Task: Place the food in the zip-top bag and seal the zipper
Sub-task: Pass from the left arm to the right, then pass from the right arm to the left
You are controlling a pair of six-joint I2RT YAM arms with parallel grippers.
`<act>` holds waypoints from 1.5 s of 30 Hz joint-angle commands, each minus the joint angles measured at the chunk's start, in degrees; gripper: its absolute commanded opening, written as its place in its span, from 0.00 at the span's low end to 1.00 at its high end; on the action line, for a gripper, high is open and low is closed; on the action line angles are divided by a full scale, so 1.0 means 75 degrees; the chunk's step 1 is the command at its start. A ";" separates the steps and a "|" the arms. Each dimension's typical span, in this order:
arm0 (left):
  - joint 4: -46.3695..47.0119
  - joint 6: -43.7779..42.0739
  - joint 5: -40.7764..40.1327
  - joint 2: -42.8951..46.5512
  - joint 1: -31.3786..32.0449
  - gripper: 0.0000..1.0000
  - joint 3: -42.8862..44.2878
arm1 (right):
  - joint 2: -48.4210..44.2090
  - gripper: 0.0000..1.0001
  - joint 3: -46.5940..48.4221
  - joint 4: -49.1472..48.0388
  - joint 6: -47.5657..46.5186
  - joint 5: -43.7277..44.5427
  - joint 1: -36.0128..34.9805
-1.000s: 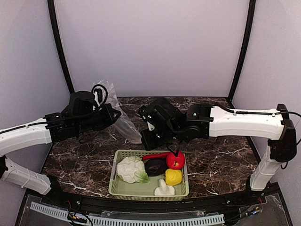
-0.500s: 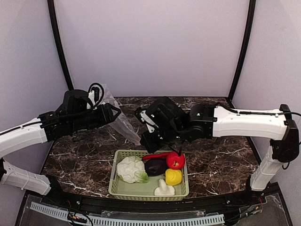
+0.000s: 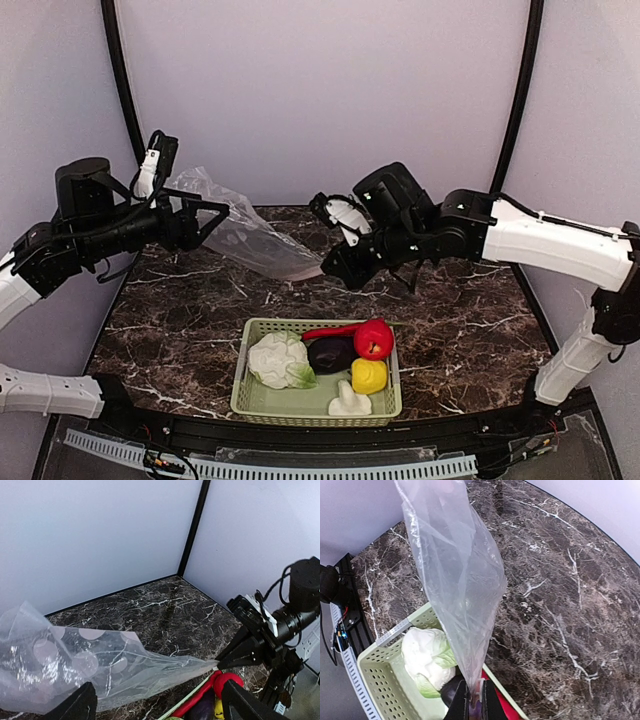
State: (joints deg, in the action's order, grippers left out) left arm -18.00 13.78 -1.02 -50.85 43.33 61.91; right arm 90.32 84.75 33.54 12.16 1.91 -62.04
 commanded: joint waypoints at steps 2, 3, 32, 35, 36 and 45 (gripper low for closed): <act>-0.0785 -0.1563 0.1392 -0.0354 -0.0015 0.87 0.0566 | -0.0341 0.00 0.0350 0.0758 -0.0854 0.0021 0.0318; -0.0769 -0.1646 0.1473 -0.0390 -0.0016 0.87 0.0663 | -0.0388 0.00 0.0371 0.0897 -0.0884 0.0075 0.0370; 0.1336 -0.2136 -0.0794 -0.2831 0.2424 0.82 -0.0170 | -0.0133 0.00 0.0591 0.1405 0.0289 -0.0677 0.0397; 0.1302 -0.2028 -0.1012 -0.2884 0.2437 0.80 -0.0310 | -0.0086 0.00 0.0606 0.1402 0.0366 -0.0700 0.0397; 0.1302 -0.2003 -0.1080 -0.2890 0.2437 0.79 -0.0339 | -0.0085 0.00 0.0606 0.1394 0.0380 -0.0711 0.0397; 0.1142 -0.1879 -0.1094 -0.3228 0.2438 0.76 -0.0326 | 0.0009 0.00 0.0676 0.1357 0.0418 -0.0771 0.0420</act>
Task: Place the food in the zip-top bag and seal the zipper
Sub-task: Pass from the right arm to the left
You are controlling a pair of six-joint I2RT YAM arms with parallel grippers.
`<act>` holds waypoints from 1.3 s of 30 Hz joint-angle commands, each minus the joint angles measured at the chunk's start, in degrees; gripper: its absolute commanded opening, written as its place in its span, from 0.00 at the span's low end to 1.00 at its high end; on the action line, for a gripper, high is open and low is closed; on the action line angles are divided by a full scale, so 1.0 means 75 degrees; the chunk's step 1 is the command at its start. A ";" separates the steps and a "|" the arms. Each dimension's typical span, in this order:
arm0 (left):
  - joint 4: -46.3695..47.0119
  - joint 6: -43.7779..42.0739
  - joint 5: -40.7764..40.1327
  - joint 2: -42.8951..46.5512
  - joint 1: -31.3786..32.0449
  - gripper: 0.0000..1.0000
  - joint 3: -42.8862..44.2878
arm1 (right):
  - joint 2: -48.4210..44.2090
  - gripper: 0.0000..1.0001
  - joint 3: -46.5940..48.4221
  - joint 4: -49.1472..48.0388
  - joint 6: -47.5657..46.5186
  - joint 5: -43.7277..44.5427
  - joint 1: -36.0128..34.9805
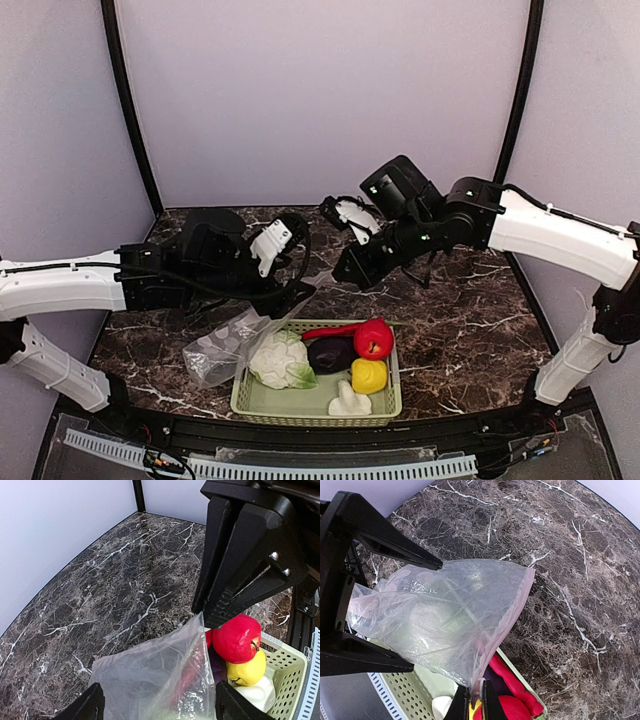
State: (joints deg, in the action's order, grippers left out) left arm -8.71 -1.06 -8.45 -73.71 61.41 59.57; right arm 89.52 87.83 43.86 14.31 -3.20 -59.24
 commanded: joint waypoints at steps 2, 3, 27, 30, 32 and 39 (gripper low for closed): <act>-0.0100 0.0104 -0.0070 -0.0270 0.0027 0.75 0.0031 | 0.0123 0.00 0.0266 -0.0023 0.0159 -0.0083 0.0041; -0.0103 0.0099 -0.0037 -0.0325 0.0033 0.76 0.0046 | 0.0123 0.00 0.0266 -0.0025 0.0169 -0.0082 0.0047; -0.1924 0.1550 0.0485 -0.0318 -0.0216 0.01 0.1723 | -0.2065 0.43 -0.1734 -0.2395 0.0126 0.0063 0.0120; -0.2240 0.1890 0.1015 -0.0278 -0.0356 0.01 0.2023 | -0.2647 0.46 -0.2302 -0.3267 0.0018 -0.0137 0.0114; -0.2278 0.2221 0.1574 -0.0205 -0.0466 0.01 0.2090 | -0.2893 0.47 -0.2541 -0.3614 -0.0049 -0.0253 0.0090; -0.2424 0.2860 0.2727 -0.0043 -0.0861 0.01 0.2237 | -0.2895 0.44 -0.2429 -0.3952 -0.0619 0.0306 -0.0531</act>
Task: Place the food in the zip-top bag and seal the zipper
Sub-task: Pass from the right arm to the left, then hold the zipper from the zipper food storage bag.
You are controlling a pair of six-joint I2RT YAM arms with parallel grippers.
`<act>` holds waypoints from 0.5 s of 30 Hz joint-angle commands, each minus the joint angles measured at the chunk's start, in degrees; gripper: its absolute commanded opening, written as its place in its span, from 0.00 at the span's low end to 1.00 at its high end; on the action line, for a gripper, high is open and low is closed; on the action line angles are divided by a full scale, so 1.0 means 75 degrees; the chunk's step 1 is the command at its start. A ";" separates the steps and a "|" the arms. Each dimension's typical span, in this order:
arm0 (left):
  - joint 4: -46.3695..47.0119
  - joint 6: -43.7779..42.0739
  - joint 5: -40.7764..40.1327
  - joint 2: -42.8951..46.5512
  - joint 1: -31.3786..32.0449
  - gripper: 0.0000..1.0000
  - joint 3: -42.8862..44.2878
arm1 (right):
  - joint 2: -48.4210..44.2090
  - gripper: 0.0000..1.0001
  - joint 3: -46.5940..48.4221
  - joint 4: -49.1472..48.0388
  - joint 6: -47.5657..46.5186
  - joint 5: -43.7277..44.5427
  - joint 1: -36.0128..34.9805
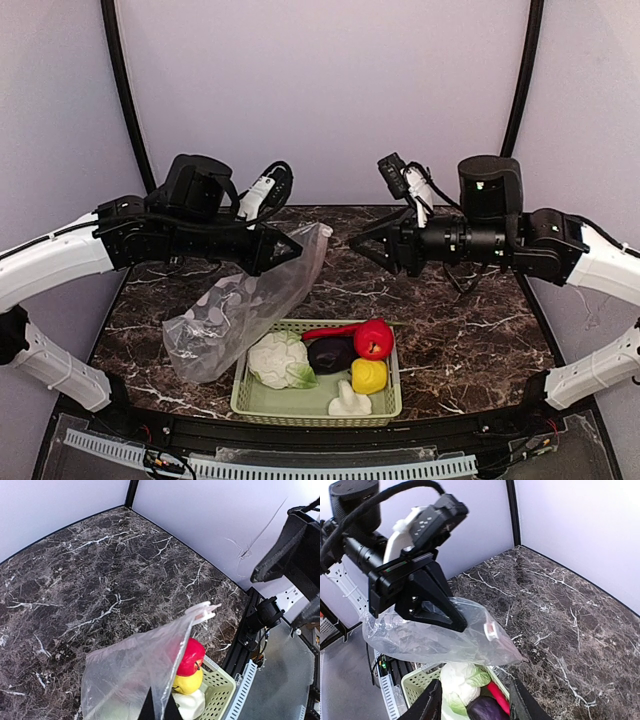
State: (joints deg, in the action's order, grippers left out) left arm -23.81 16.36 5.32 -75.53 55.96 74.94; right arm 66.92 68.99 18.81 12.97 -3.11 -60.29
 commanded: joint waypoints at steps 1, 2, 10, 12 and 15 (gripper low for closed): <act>-0.0417 0.0579 0.0964 0.0201 -0.0155 0.01 0.0215 | 0.0193 0.42 0.0153 -0.0626 -0.0520 0.0358 -0.0452; -0.0421 0.0587 0.1071 0.0208 -0.0158 0.01 0.0221 | 0.0264 0.41 0.0207 -0.0636 -0.0568 0.0382 -0.0499; -0.0235 0.0677 0.1493 0.0373 -0.0191 0.01 0.0142 | 0.0694 0.39 0.0421 -0.0726 -0.0743 0.0704 -0.0594; -0.0219 0.0706 0.1568 0.0388 -0.0199 0.01 0.0120 | 0.0765 0.37 0.0412 -0.0750 -0.0742 0.0798 -0.0597; -0.0197 0.0733 0.1618 0.0402 -0.0197 0.01 0.0081 | 0.0804 0.37 0.0377 -0.0806 -0.0741 0.0844 -0.0598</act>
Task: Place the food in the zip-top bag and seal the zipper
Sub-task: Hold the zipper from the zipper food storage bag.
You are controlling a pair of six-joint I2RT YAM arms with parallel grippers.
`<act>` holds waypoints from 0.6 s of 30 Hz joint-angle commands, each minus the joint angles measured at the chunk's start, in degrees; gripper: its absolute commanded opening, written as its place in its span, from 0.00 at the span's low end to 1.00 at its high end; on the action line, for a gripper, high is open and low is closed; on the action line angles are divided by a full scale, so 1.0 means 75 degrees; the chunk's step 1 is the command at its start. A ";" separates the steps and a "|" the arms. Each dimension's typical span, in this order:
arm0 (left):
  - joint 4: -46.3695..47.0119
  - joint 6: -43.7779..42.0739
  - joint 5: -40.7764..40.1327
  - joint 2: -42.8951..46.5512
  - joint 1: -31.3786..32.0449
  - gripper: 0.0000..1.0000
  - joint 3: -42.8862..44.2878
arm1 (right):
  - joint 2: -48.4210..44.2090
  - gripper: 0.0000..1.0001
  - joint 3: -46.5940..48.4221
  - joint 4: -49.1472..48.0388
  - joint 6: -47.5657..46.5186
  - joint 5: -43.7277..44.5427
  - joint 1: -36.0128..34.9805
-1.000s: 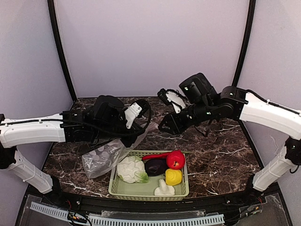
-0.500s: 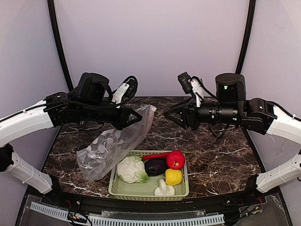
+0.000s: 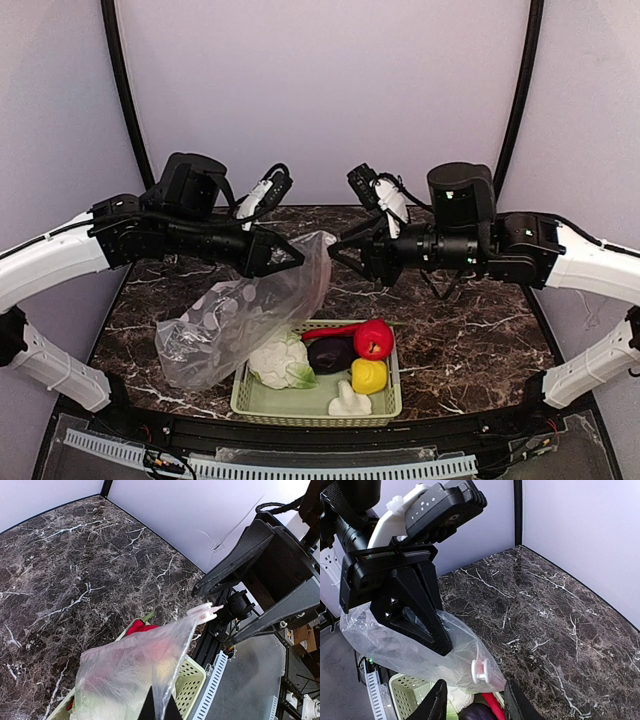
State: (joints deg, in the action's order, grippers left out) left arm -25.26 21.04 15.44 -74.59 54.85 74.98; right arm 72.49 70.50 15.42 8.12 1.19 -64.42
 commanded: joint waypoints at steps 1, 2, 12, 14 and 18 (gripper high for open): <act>0.0008 0.0121 0.0277 0.0277 -0.0054 0.01 0.0056 | 0.0089 0.37 0.0174 -0.0357 -0.0098 0.0289 -0.0041; 0.0020 0.0123 0.0289 0.0277 -0.0055 0.01 0.0045 | 0.0102 0.38 0.0174 -0.0357 -0.0098 0.0298 -0.0040; 0.0099 0.0080 0.0393 0.0282 -0.0055 0.01 -0.0021 | 0.0199 0.32 0.0254 -0.0357 -0.0133 0.0267 -0.0047; 0.0104 0.0084 0.0407 0.0278 -0.0065 0.01 -0.0040 | 0.0209 0.28 0.0276 -0.0363 -0.0132 0.0208 -0.0045; 0.0157 0.0121 0.0451 0.0288 -0.0061 0.01 -0.0090 | 0.0257 0.22 0.0302 -0.0320 -0.0142 0.0168 -0.0047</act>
State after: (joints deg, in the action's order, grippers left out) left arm -24.99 21.69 17.85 -74.11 54.74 74.98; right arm 73.78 70.81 14.61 7.35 2.74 -64.42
